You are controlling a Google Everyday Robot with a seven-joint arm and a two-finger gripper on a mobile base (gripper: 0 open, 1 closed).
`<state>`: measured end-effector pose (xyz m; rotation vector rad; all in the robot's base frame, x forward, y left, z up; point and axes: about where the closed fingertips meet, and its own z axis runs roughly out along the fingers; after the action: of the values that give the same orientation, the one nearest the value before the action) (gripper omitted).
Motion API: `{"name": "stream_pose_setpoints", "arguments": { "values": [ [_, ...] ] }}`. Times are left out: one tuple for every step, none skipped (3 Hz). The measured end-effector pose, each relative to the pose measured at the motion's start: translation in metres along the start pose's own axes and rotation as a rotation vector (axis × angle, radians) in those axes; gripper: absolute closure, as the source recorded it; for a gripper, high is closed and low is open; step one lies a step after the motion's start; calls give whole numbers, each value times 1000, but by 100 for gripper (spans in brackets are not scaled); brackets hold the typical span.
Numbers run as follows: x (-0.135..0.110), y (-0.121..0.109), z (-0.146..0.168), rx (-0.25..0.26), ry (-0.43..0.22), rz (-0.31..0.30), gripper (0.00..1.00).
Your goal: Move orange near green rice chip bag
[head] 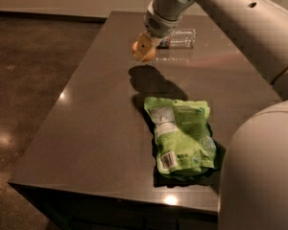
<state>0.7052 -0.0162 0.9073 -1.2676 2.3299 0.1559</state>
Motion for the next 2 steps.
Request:
{"name": "stream_pose_setpoints", "arguments": {
  "values": [
    [47,7,-19,-26,57,9,100],
    [87,31,-31,-59,83,16,100]
  ]
}}
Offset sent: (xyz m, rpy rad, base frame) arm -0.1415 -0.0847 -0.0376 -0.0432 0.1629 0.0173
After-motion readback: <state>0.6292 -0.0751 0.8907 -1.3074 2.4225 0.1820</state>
